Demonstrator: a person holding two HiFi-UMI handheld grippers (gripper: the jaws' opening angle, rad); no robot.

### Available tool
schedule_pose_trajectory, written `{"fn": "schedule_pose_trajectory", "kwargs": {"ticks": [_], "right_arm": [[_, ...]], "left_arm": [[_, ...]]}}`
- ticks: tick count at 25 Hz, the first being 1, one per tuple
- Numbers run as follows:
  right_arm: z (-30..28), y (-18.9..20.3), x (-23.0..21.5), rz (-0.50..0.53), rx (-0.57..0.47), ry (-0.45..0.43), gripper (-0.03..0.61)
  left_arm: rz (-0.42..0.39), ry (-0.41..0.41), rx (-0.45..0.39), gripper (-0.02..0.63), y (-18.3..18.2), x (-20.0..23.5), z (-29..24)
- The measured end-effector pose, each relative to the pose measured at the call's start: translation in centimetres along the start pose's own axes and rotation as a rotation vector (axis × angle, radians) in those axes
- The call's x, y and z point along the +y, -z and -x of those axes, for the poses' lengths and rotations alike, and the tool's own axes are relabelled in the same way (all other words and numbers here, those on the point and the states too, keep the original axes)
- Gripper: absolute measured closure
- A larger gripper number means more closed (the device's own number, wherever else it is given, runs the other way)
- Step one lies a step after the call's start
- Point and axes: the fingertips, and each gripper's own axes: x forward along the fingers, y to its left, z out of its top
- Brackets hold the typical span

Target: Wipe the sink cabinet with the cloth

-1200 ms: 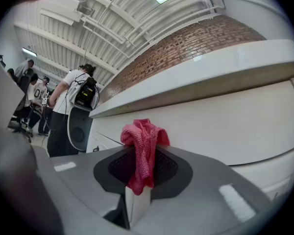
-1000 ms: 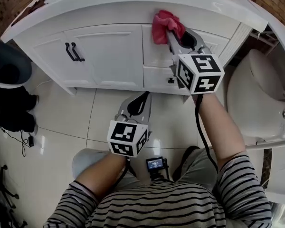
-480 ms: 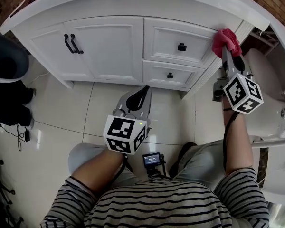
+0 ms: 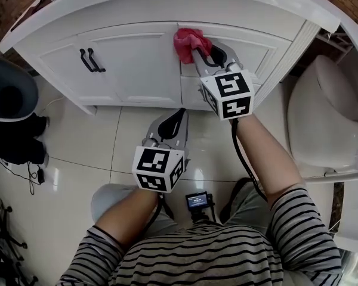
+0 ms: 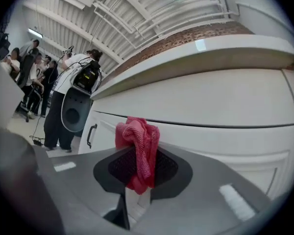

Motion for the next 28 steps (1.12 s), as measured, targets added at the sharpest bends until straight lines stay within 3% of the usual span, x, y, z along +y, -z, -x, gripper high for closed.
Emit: {"fn": "schedule_pose_trajectory", "kwargs": {"ticks": [3,10,13,18,20,25,28], "right_arm": [[2.3,1.4,-3.6,-0.026,0.022,0.068,0.505],[9.1,4.0,-11.7,-0.237,0.027,0.195,0.485],[11.8,5.7,-15.0,-0.329,0.025,0.288,0.511],[15.0,6.5,-17.2,-0.428,-0.001,0.352,0.517],[15.1,6.3,-15.8,-0.442,-0.006,0.326,0.519],[9.4,7.0,-5.2,-0.440,0.043,0.057,0.520],[4.8,9.6,-0.1,-0.439,0.129,-0.033,0.522]], "left_arm": [[0.011,0.008,0.003,0.615,0.1,0.1,-0.1],[-0.001,0.024,0.033,0.615,1.2,-0.7,-0.9],[-0.006,0.024,0.041,0.617,1.5,-0.9,-0.9],[-0.001,0.024,0.038,0.617,1.4,-0.9,-0.8],[0.007,0.026,0.034,0.615,1.3,-1.0,-0.7],[0.020,0.019,0.007,0.615,0.3,-0.7,-0.1],[0.019,0.005,-0.003,0.615,0.1,-0.1,0.2]]}}
